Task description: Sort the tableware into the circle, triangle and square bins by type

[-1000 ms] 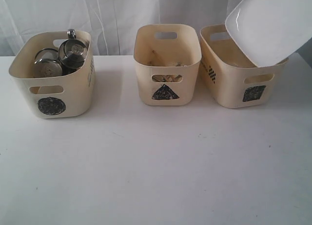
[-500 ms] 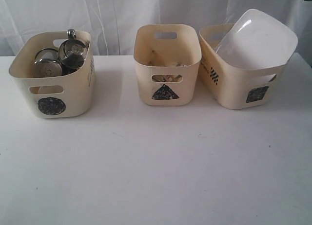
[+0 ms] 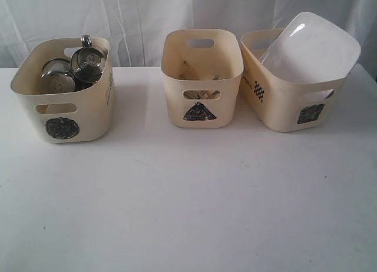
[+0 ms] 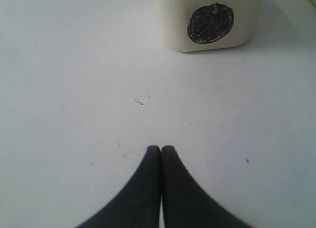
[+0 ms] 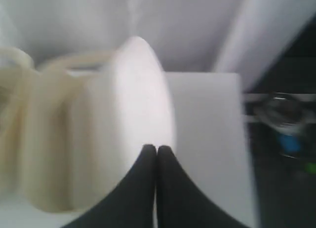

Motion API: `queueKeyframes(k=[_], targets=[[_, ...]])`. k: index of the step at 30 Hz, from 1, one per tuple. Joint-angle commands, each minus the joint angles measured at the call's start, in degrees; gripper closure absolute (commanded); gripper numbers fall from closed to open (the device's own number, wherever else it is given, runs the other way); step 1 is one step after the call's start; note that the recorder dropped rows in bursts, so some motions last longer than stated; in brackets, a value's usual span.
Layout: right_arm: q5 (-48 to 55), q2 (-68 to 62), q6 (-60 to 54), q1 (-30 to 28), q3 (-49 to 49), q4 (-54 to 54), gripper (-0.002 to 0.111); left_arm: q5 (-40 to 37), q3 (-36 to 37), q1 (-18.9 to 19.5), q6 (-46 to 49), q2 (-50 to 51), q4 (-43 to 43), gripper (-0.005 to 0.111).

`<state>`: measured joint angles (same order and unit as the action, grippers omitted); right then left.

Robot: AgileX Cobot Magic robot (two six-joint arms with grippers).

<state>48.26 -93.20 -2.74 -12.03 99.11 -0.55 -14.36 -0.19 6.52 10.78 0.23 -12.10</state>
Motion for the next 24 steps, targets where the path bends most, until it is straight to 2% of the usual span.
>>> queueKeyframes(k=[1, 4, 7, 11, 13, 19, 24], targets=[[-1.1, 4.4, 15.1, 5.5, -5.9, -25.3, 0.108, -0.2, 0.2, 0.2, -0.4, -0.2, -0.5, 0.107], [-7.4, 11.4, 10.2, 7.5, -11.9, -17.1, 0.108, -0.2, 0.2, 0.2, -0.4, -0.2, -0.5, 0.107], [-18.8, 20.7, 8.9, 8.5, -22.4, -9.6, 0.108, -0.2, 0.2, 0.2, -0.4, -0.2, -0.5, 0.107], [-40.8, 36.6, 9.0, 10.0, -44.2, -8.5, 0.108, -0.2, 0.2, 0.2, -0.4, -0.2, -0.5, 0.107], [-46.6, 44.9, 9.0, 10.3, -53.5, -8.4, 0.108, -0.2, 0.2, 0.2, -0.4, -0.2, -0.5, 0.107], [-46.4, 65.6, 9.8, 10.3, -73.0, -8.3, 0.108, -0.2, 0.2, 0.2, -0.4, -0.2, -0.5, 0.107], [-38.1, 78.7, 13.6, 10.3, -79.5, -6.6, 0.108, -0.2, 0.2, 0.2, -0.4, -0.2, -0.5, 0.107]])
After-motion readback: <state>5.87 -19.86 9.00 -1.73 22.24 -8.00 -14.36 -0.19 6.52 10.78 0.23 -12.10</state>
